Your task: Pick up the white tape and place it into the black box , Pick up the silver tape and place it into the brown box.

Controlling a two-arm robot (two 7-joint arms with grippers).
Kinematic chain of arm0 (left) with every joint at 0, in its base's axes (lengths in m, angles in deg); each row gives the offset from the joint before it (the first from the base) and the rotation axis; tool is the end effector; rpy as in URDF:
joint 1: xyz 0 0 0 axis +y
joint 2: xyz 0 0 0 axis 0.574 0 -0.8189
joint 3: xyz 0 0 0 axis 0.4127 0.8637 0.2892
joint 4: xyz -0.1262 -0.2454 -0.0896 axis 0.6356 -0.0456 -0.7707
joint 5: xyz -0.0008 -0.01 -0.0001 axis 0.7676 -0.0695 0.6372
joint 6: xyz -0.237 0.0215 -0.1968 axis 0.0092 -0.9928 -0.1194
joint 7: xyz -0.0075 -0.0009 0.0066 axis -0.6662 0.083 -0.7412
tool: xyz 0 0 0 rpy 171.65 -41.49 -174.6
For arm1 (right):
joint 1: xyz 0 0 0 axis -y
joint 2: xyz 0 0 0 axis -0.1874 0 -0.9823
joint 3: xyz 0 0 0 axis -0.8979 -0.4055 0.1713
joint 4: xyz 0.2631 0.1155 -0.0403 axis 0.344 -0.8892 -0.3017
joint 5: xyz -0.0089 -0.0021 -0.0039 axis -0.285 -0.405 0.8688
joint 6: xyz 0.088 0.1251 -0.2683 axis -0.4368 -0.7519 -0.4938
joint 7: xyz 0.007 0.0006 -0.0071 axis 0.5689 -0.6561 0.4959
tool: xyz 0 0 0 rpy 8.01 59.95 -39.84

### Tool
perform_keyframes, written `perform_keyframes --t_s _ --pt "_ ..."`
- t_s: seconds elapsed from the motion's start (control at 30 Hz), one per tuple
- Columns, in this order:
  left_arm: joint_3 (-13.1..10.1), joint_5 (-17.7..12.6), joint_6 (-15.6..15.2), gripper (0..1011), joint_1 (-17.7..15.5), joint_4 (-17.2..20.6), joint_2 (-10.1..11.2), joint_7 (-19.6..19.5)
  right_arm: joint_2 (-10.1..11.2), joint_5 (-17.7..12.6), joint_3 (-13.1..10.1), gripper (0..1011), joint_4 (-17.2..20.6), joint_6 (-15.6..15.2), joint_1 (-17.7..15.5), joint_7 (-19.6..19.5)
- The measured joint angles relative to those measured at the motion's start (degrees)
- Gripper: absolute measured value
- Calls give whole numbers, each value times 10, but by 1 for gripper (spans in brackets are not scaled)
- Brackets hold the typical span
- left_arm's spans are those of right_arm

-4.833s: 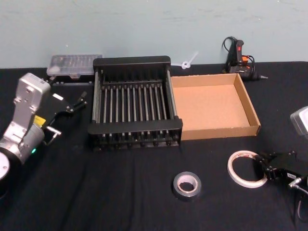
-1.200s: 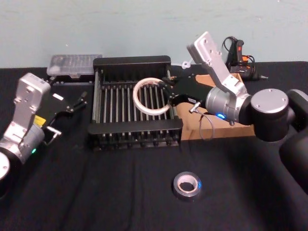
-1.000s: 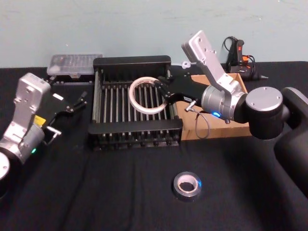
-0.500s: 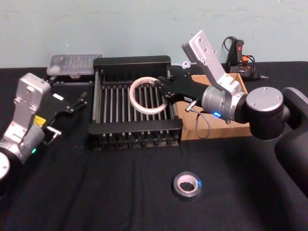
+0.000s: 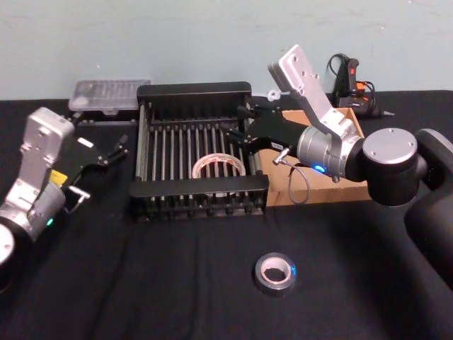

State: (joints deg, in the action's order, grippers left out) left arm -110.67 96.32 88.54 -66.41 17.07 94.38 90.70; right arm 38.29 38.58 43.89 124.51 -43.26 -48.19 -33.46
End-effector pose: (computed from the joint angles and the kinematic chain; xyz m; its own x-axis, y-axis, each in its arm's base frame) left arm 0.3581 0.0826 -0.3022 0.2923 0.8804 0.3735 -0.9553 0.2873 0.0703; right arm 0.4506 0.0467 -0.2420 0.7305 -0.6569 0.1865 0.6807 0.6789 -0.2752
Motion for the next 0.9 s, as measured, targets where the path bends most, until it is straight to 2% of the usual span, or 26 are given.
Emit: perform_keyframes --t_s 0.03,0.07,0.13,0.57,0.9 --pt "0 0 0 1002 0 0 0 0 0 0 0 513 0 0 0 0" --pt "0 0 0 1001 0 0 0 0 0 0 0 582 0 0 0 0" --pt "0 0 0 1001 0 0 0 0 0 0 0 645 0 0 0 0" --pt "0 0 0 1001 0 0 0 0 0 -1 0 1002 1 0 0 0" --pt "0 0 0 1001 0 0 0 0 1 1 -4 1002 8 -5 -4 -8"
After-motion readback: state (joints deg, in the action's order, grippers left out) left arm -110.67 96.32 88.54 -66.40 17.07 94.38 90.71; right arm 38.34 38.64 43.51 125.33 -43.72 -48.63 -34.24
